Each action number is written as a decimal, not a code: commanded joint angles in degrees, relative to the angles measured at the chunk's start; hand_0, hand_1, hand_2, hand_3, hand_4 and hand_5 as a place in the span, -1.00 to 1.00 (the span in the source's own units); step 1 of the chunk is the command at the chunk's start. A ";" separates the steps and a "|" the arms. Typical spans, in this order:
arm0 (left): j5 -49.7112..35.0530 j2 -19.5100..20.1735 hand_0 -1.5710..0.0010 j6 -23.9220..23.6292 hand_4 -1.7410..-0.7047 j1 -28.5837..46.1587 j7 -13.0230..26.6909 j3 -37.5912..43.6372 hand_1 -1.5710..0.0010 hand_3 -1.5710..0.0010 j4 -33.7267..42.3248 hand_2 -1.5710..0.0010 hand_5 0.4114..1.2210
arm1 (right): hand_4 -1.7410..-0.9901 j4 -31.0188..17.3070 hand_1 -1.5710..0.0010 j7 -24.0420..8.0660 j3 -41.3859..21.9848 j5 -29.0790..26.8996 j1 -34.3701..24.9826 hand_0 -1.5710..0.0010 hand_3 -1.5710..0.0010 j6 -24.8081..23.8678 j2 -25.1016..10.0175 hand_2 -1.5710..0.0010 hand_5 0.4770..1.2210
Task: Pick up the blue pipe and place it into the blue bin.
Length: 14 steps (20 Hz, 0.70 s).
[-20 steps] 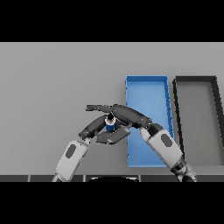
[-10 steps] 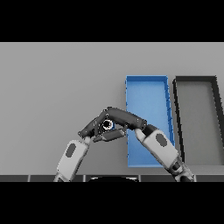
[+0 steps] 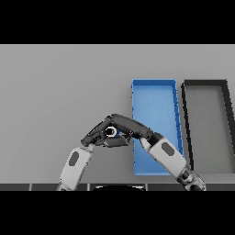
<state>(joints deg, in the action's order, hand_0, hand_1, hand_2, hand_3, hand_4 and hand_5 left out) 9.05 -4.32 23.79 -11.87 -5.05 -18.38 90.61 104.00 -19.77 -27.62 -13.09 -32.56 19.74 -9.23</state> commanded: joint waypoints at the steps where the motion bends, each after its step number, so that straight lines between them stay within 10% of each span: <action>1: 1.26 0.14 -0.86 -0.54 -0.73 -0.27 -0.18 0.08 -0.71 -0.48 0.05 -0.65 1.00 | -0.98 0.05 -0.98 -0.83 -0.02 0.50 -0.50 -0.98 -0.96 -0.79 0.33 -0.98 0.93; 6: 4.09 1.04 0.39 5.49 0.17 -0.03 1.32 0.43 0.44 0.51 0.04 0.46 0.78 | -0.99 1.08 -0.99 -3.74 -0.88 0.23 0.26 -0.99 -0.99 -1.72 0.46 -0.99 0.98; 14: 2.79 -0.05 0.90 4.91 0.49 1.24 7.35 2.08 0.91 0.92 0.23 0.91 -0.62 | -1.00 0.02 -1.00 -2.81 -0.13 0.54 -0.49 -1.00 -1.00 -2.22 1.28 -1.00 1.00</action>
<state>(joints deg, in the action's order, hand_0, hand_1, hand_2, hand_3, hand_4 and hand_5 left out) 11.82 -4.35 28.69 -10.62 2.21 -16.29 90.85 104.02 -22.64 -27.73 -12.69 -33.04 17.52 -7.96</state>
